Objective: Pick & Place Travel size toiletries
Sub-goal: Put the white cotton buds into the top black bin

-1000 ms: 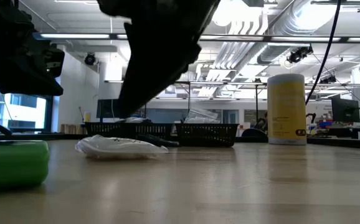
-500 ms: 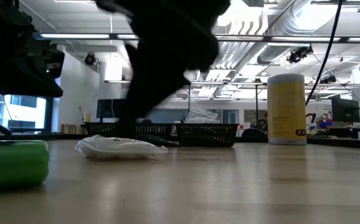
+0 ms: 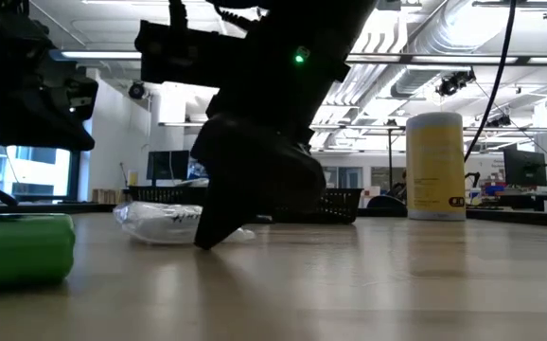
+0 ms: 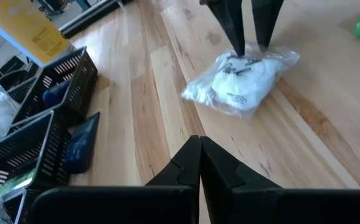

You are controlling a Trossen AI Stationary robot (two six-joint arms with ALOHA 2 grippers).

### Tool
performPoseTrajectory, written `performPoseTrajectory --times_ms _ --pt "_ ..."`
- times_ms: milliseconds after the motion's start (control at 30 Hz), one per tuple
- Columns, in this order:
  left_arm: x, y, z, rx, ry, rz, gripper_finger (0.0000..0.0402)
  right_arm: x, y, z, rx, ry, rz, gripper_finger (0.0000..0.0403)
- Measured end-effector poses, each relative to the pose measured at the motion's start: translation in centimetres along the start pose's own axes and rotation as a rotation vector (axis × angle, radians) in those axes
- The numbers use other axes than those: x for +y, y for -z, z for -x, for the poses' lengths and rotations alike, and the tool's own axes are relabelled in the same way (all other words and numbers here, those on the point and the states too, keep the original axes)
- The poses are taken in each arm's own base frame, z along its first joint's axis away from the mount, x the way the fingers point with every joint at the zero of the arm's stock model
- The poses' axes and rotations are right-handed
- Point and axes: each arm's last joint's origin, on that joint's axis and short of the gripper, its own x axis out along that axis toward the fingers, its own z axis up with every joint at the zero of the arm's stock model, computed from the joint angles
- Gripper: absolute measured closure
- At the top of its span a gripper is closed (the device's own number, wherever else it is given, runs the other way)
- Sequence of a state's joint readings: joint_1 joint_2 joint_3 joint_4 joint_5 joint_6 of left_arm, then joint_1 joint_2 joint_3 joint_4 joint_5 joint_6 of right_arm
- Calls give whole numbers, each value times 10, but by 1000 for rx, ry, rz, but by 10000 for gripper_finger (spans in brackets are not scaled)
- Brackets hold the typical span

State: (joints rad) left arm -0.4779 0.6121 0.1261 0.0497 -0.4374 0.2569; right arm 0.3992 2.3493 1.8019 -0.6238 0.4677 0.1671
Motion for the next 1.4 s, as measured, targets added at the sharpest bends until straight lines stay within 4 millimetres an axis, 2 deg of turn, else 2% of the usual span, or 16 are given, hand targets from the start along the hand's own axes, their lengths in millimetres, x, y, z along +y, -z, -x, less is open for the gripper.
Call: performPoseTrajectory --times_ms 367,500,700,867,1133,1300,1400 --pt "0 0 0 1 0 0 401 0 1 -1 3 6 -54 390" --pt "0 0 0 1 0 0 401 -2 0 4 -3 11 -55 399" --pt "0 0 0 0 0 0 401 -16 -11 34 -55 22 -82 400" --pt "0 0 0 0 0 0 401 -38 -18 65 -86 78 -118 400" --pt "0 0 0 1 -3 -6 401 -90 -19 102 -72 228 -169 400" --pt "0 0 0 5 -15 -8 401 -131 -17 112 -50 285 -225 400" --pt "1 0 0 7 -25 -8 401 -149 -17 111 -34 168 -282 400"
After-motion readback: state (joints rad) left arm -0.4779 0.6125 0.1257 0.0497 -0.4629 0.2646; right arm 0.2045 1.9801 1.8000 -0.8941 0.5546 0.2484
